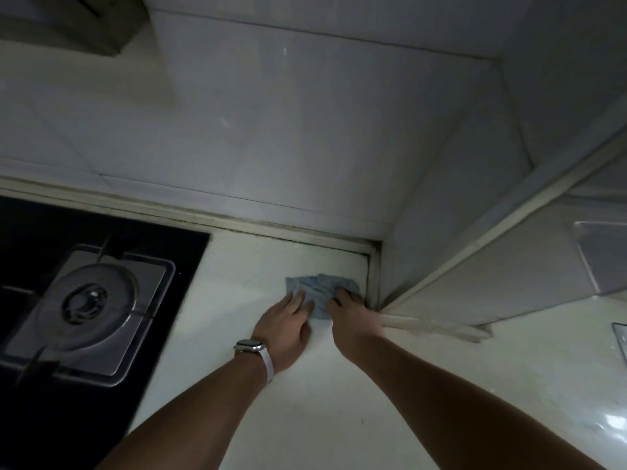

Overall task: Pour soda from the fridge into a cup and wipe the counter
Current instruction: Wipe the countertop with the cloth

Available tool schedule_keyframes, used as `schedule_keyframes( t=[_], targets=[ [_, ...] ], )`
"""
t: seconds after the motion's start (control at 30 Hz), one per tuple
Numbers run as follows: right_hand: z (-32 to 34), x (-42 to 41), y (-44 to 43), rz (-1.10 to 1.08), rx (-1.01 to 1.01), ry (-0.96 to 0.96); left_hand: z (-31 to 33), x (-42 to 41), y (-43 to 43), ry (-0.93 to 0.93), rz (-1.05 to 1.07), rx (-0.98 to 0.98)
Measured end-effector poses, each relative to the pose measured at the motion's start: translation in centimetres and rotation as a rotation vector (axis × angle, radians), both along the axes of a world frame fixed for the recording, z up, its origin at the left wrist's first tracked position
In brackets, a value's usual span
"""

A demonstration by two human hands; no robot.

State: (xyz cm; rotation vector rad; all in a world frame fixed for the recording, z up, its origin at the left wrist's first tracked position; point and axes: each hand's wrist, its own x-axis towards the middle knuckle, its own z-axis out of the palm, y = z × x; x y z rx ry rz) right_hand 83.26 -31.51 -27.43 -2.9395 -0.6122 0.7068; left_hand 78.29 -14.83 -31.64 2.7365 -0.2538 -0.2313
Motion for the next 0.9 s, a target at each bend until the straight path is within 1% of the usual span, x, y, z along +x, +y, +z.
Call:
schedule_keyframes(
  t=[0.17, 0.37, 0.53, 0.73, 0.83, 0.9],
  targets=[
    [-0.1, -5.2, -1.2, 0.043, 0.066, 0.024, 0.7, -6.0, -1.1, 0.017, 0.013, 0.030],
    [0.1, -12.9, -3.8, 0.074, 0.043, 0.064, 1.7, -13.6, -4.2, 0.140, 0.055, 0.043],
    [0.3, -18.1, -6.8, 0.071, 0.062, 0.090, 1.8, -18.8, -6.6, 0.189, 0.022, 0.046],
    [0.3, -22.7, -10.1, 0.089, 0.060, 0.087, 2.0, -22.9, -8.6, 0.271, -0.044, 0.042],
    [0.0, -24.8, -11.1, 0.060, 0.035, 0.073, 1.9, -24.4, -9.2, 0.241, -0.100, 0.069],
    [-0.3, -25.8, -11.2, 0.028, 0.009, 0.040, 2.1, -25.0, -9.4, 0.195, -0.102, 0.044]
  ],
)
